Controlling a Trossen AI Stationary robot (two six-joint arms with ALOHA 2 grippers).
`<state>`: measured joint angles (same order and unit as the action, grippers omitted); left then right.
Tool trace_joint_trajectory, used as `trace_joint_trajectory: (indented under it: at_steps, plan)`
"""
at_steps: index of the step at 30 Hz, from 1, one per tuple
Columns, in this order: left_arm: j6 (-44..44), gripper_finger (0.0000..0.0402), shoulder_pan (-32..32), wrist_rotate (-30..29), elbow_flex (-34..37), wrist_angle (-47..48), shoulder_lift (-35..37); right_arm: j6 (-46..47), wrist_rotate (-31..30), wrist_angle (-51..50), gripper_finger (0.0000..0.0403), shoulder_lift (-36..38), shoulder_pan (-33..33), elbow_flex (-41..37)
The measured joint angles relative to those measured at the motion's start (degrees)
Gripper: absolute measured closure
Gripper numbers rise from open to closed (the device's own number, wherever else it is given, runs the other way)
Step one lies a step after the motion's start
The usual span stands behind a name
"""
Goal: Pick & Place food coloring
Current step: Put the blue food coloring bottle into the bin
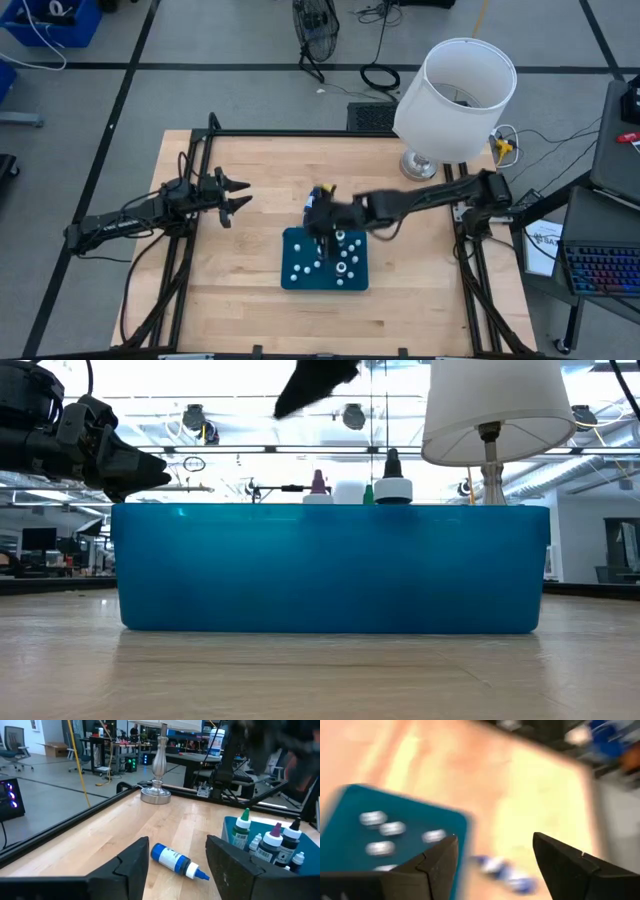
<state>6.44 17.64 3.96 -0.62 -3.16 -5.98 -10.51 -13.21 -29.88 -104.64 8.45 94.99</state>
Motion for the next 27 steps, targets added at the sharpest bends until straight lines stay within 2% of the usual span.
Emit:
trace_joint_trajectory:
  at_steps: [3, 6, 10, 14, 19, 27]
  plan:
    - [-0.01, 0.021, -0.01, 0.01, 0.0, -0.02, -0.02, -7.62, -3.32, -5.53, 0.0167, -0.27, -3.21, 7.16]
    - [0.0, 0.0209, 0.01, 0.01, 0.0, 0.03, -0.02, -14.51, -3.13, -9.02, 0.0175, -2.05, -7.65, 11.97]
    - [0.0, 0.0201, 0.01, 0.01, 0.0, 0.07, -0.02, -18.66, -1.56, -13.15, 0.0181, -5.27, -14.23, 12.97]
    - [-0.01, 0.0194, -0.01, 0.01, 0.0, 0.03, -0.02, -19.42, 0.03, -14.04, 0.0179, -8.84, -18.78, 9.88]
    - [-0.01, 0.0194, -0.02, 0.02, 0.0, -0.02, -0.01, -23.65, 0.06, -13.64, 0.0175, -13.76, -19.67, 6.83]
    - [-0.02, 0.0205, 0.01, 0.01, 0.0, -0.06, 0.0, -26.43, -0.21, -13.25, 0.0175, -20.31, -17.46, 6.61]
